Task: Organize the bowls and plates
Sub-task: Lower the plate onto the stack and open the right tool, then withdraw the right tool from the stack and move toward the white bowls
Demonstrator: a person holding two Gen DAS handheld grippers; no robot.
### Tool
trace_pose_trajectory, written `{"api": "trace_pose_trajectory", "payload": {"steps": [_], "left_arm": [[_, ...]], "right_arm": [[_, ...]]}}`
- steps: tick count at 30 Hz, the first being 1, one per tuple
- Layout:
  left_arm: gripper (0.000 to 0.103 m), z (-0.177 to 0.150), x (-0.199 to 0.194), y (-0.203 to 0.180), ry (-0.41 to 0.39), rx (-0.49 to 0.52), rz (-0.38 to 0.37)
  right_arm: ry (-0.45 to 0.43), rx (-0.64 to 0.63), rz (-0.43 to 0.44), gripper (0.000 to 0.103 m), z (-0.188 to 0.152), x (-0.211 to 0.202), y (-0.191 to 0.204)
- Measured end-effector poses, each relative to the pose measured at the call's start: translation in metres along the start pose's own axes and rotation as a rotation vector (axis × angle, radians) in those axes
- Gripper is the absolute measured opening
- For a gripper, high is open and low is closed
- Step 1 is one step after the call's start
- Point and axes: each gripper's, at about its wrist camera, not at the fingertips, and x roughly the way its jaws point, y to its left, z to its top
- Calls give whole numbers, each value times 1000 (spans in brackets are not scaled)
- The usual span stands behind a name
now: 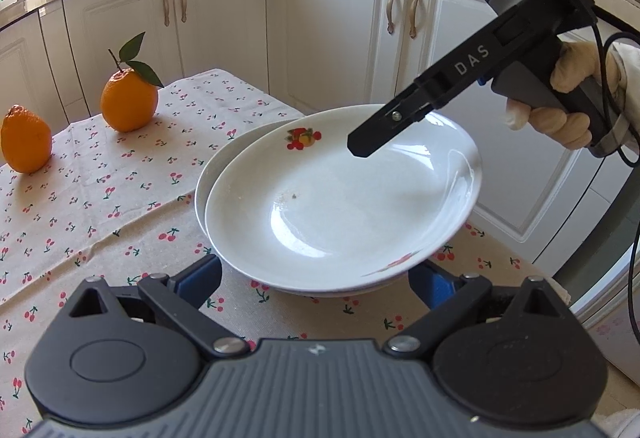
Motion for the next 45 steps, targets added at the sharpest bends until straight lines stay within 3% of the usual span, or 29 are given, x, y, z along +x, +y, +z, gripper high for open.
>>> {"api": "trace_pose_trajectory", "payload": {"steps": [38,43,45], "left_arm": [[100,-6,-7,5,-15,-25,-26],[100,-8,-11,4,-21,-19,-27],[100,-9,-15,4,-30,-19,-28]], "right_arm": [[76,-24,-203,88,-10,8,27],[63,-64,-225,95,-12,7,35],[34,-91,-238,103,-11,2,43]]}}
